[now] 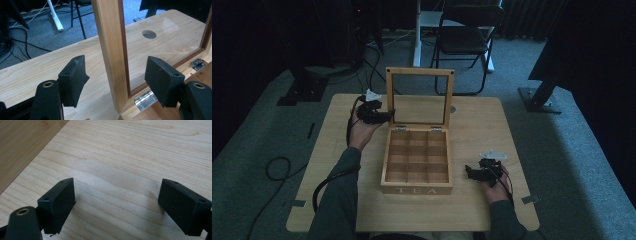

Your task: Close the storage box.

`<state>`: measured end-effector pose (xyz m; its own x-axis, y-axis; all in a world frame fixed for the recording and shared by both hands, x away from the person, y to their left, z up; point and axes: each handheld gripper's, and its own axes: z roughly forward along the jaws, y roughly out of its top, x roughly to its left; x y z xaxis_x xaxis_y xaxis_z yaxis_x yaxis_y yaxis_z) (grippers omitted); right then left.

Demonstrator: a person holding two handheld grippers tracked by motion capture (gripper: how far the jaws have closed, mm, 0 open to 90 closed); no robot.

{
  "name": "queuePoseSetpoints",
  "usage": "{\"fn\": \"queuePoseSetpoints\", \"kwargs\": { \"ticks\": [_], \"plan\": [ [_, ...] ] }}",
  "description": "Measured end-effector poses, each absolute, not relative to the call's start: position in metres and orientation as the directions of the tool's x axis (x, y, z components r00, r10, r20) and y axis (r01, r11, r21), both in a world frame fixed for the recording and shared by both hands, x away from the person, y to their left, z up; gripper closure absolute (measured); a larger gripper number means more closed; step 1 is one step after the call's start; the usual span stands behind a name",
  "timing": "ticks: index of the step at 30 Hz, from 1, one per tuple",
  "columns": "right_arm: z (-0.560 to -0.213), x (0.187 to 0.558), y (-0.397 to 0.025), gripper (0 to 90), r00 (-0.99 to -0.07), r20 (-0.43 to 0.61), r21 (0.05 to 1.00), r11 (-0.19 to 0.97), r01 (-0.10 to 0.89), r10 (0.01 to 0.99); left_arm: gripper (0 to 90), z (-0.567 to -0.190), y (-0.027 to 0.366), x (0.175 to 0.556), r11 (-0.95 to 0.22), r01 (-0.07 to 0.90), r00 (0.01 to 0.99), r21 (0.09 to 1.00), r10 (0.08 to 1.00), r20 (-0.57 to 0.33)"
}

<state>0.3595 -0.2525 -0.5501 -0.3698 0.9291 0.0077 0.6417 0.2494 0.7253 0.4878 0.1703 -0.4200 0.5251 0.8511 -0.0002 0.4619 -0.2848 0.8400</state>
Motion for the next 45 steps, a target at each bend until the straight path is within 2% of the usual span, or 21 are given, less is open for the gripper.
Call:
{"fn": "queuePoseSetpoints", "kwargs": {
  "ticks": [8, 25, 41, 45],
  "plan": [
    [-0.55, 0.36, -0.253, 13.8, -0.37, 0.008, 0.725, 0.249, 0.642, 0.929, 34.8, -0.418, 0.165, 0.498, -0.253, 0.47, 0.519, 0.846, 0.854, -0.033],
    [-0.55, 0.36, -0.253, 13.7, -0.37, 0.006, 0.725, 0.251, 0.641, 0.929, 36.7, -0.4, 0.15, 0.516, -0.26, 0.455, 0.54, 0.852, 0.841, -0.031],
    [-0.55, 0.359, -0.253, 13.8, -0.37, 0.006, 0.725, 0.251, 0.642, 0.929, 37.4, -0.396, 0.156, 0.498, -0.212, 0.433, 0.555, 0.876, 0.829, -0.074],
    [-0.55, 0.359, -0.253, 13.8, -0.37, 0.006, 0.725, 0.251, 0.642, 0.929, 37.5, -0.398, 0.159, 0.487, -0.145, 0.419, 0.549, 0.896, 0.827, -0.122]
  ]
}}
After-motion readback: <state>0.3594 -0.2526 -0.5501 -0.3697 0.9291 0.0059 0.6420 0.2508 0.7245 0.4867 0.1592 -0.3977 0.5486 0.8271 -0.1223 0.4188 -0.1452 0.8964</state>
